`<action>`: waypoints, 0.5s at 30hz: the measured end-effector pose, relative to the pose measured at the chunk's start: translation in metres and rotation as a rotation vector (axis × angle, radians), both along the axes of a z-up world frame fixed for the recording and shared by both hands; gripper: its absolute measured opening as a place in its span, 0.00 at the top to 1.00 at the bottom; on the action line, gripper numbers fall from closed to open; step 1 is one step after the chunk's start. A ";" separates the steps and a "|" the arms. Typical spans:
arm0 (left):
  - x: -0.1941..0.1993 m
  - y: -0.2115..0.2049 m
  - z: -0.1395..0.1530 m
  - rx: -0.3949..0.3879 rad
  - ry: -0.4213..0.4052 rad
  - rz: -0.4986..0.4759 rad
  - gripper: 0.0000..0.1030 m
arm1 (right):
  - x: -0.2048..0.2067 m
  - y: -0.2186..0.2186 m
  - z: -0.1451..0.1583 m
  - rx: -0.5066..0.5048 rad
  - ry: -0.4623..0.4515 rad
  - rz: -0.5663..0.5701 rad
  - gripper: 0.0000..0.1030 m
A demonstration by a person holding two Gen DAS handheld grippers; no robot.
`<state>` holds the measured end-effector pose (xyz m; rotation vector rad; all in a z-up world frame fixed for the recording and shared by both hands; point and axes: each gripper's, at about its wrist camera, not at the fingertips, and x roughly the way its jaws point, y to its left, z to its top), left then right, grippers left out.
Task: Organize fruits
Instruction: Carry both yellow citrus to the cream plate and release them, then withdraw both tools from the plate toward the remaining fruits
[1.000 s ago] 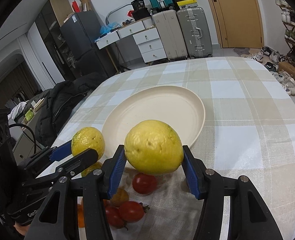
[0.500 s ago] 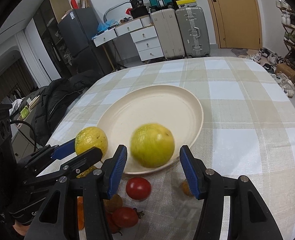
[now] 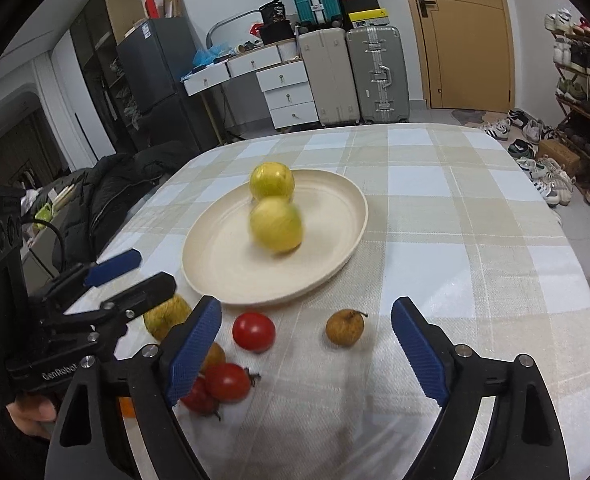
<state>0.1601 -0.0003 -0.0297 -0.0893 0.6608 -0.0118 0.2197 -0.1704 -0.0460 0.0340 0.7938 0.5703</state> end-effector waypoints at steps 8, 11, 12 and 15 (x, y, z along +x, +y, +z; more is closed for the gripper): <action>-0.041 0.010 0.010 -0.020 -0.015 0.002 0.00 | -0.022 -0.007 0.003 -0.027 -0.029 -0.001 0.00; -0.058 0.009 0.012 0.002 -0.026 0.001 0.01 | -0.026 -0.010 0.002 0.002 -0.024 0.007 0.00; -0.062 0.008 0.012 0.006 -0.024 0.005 0.01 | -0.026 -0.011 0.002 0.008 -0.026 0.005 0.00; -0.075 0.007 0.012 0.011 -0.024 0.008 0.01 | -0.026 -0.011 0.002 0.006 -0.018 0.007 0.00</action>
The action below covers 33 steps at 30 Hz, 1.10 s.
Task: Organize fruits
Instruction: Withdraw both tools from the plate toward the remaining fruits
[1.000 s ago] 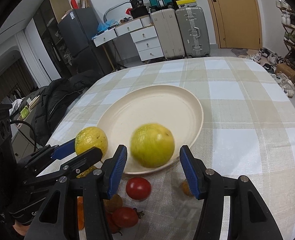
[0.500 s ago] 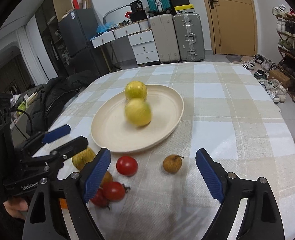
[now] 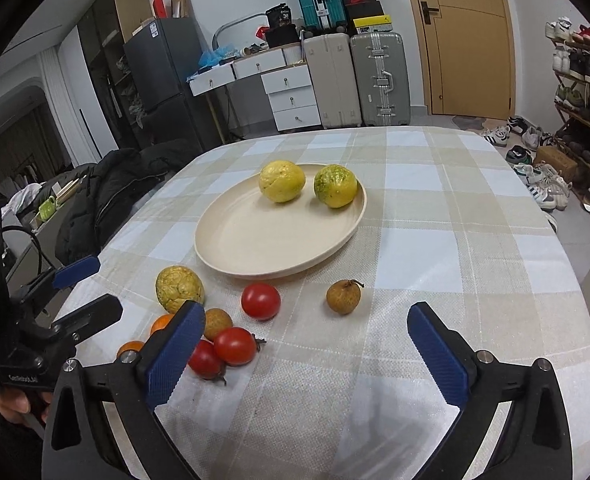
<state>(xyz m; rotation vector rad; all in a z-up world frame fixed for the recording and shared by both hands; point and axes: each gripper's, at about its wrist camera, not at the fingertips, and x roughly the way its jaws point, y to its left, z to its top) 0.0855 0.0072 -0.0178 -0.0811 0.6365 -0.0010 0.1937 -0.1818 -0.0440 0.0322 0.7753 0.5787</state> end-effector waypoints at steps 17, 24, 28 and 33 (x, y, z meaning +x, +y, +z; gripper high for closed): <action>-0.019 -0.017 -0.007 0.035 0.050 -0.033 0.01 | -0.006 0.009 -0.019 -0.064 0.065 0.028 0.00; -0.013 -0.012 -0.010 0.021 0.064 -0.024 0.01 | -0.007 0.021 -0.027 -0.151 0.049 0.031 0.00; -0.011 -0.011 -0.013 0.018 0.066 -0.024 0.01 | -0.006 0.025 -0.032 -0.168 0.056 0.021 0.00; -0.010 -0.011 -0.016 0.016 0.072 -0.023 0.01 | -0.003 0.030 -0.038 -0.200 0.073 0.014 0.00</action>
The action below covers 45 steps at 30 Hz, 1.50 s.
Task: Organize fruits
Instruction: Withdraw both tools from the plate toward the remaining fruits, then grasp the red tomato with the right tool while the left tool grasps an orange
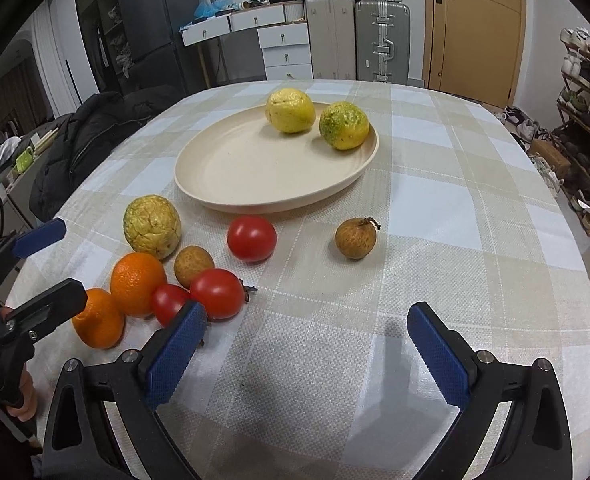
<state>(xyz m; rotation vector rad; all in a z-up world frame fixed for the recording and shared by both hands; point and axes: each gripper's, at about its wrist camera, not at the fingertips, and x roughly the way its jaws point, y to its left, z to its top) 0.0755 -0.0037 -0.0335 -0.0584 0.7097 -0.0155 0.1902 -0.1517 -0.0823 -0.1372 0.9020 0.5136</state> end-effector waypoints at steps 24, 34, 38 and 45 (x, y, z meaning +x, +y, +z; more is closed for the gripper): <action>0.001 0.006 -0.012 -0.013 0.064 -0.011 0.01 | 0.007 0.025 -0.011 -0.076 0.039 0.032 0.00; 0.000 0.000 -0.012 0.010 0.077 -0.043 0.01 | -0.005 0.034 -0.004 -0.057 0.004 0.128 0.37; 0.000 -0.005 -0.013 0.029 0.082 -0.060 0.00 | -0.010 0.038 -0.003 -0.055 -0.009 0.159 0.51; 0.001 -0.010 -0.018 0.040 0.105 -0.080 0.01 | -0.011 0.035 -0.001 0.000 0.011 0.190 0.62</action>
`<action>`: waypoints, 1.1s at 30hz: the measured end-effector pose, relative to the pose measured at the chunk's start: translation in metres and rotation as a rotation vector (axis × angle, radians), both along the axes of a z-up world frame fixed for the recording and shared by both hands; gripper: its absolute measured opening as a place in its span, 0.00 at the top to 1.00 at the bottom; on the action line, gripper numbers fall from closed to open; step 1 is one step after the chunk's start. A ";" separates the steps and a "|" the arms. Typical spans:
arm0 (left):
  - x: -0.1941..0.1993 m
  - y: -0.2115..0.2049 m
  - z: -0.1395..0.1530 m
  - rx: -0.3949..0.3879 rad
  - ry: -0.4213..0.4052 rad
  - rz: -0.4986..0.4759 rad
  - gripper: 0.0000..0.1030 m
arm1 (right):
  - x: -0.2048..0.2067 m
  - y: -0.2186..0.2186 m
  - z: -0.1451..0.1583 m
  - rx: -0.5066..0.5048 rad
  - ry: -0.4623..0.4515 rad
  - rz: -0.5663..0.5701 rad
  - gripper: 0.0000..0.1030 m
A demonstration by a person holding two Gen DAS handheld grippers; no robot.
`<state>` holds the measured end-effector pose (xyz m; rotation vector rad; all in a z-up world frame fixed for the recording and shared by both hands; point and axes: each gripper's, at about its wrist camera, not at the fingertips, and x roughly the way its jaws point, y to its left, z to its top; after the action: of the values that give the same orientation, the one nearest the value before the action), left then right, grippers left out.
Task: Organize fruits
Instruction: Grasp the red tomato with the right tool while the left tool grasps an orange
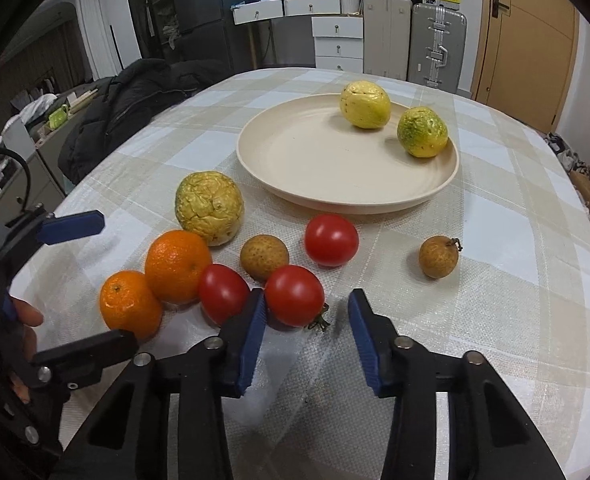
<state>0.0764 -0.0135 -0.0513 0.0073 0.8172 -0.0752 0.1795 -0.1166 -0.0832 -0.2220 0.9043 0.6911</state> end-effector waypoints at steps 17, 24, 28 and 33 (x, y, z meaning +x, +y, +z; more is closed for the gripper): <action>0.002 0.000 -0.006 -0.016 0.060 -0.051 0.07 | -0.005 -0.015 0.014 0.085 -0.004 -0.014 0.71; 0.004 -0.002 -0.012 0.002 0.114 -0.083 0.17 | -0.003 -0.024 0.017 0.108 0.007 -0.030 0.71; 0.004 -0.007 -0.019 0.007 0.142 -0.115 0.36 | -0.001 -0.027 0.017 0.111 0.010 -0.031 0.71; 0.002 -0.010 -0.018 0.007 0.133 -0.139 0.52 | 0.000 -0.029 0.018 0.113 0.012 -0.034 0.71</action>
<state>0.0785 -0.0235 -0.0693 0.0662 0.9492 -0.2054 0.1799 -0.1453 -0.0657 -0.1020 0.8759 0.7097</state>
